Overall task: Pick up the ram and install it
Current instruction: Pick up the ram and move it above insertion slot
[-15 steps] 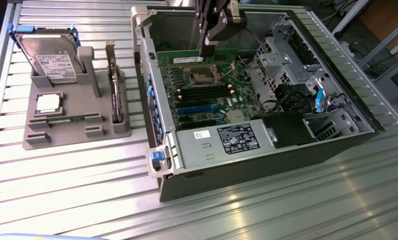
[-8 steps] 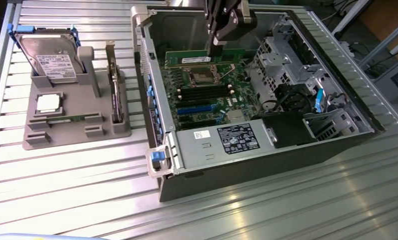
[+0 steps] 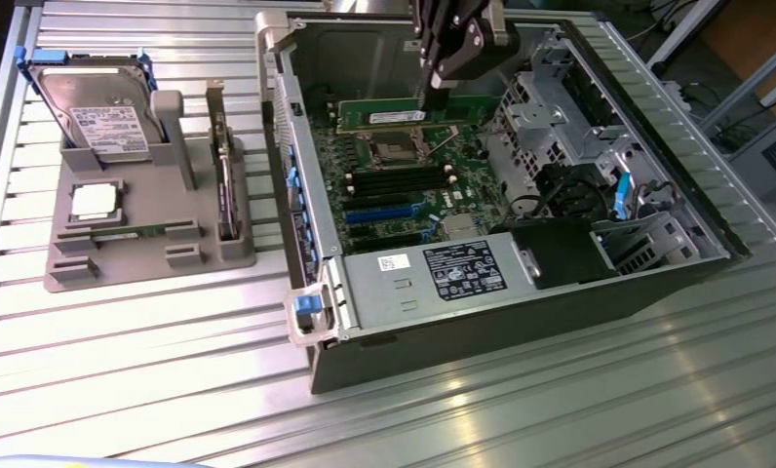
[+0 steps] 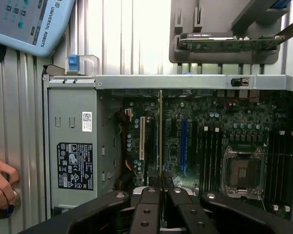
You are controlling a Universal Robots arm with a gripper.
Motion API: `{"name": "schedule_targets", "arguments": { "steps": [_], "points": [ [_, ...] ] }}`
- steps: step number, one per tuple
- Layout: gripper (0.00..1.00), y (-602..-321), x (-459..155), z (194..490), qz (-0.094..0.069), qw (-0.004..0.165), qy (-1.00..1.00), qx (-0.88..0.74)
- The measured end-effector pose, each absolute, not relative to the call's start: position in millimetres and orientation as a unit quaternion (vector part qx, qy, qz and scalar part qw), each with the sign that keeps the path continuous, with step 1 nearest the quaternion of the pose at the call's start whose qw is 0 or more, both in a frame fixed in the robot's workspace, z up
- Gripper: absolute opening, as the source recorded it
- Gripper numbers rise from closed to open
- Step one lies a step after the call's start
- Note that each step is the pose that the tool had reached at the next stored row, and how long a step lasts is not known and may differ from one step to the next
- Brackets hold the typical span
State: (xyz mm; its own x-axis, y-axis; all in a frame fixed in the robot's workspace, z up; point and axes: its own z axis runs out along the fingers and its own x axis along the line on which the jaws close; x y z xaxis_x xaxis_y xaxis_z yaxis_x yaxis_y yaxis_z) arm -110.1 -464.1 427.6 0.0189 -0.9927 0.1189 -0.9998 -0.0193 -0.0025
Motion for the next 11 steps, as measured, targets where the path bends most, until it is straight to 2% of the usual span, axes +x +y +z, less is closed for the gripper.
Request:
{"name": "schedule_targets", "arguments": {
  "steps": [11],
  "points": [
    [0.12,-464.1,-93.9,427.6,0.047,0.044,-0.699,0.712]
  ]
}}
